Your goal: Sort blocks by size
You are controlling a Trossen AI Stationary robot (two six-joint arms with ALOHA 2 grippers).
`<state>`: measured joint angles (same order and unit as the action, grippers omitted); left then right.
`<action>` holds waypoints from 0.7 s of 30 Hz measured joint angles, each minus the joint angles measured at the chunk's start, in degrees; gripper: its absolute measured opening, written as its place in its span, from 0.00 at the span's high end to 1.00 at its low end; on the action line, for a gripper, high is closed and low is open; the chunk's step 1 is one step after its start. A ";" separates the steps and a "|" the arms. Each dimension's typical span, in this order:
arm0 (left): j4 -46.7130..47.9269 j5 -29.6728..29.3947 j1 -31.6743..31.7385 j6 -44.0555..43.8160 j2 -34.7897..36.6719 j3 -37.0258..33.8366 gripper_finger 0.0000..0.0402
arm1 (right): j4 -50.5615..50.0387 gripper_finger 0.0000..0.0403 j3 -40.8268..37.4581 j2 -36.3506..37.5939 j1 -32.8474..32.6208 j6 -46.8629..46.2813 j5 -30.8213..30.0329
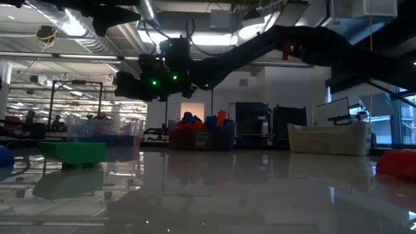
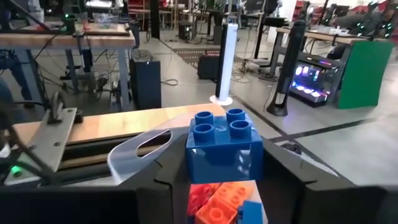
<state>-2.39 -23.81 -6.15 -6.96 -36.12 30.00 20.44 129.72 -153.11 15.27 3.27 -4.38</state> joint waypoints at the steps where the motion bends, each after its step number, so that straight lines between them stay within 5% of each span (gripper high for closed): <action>1: 0.00 0.00 0.00 -0.03 0.00 0.00 0.51 | 0.33 0.63 0.73 -0.65 0.23 -0.01 -0.22; 14: 0.31 0.00 0.00 -0.09 -0.02 0.00 0.51 | -0.39 0.31 1.16 -1.66 0.47 -0.15 -1.60; 21: 0.31 0.00 0.00 -0.40 0.00 0.00 0.51 | -16.57 0.29 1.16 5.75 0.50 3.23 -4.92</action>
<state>-2.09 -23.81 -6.15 -7.36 -36.12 30.00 3.88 130.88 -147.36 15.77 6.50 -9.30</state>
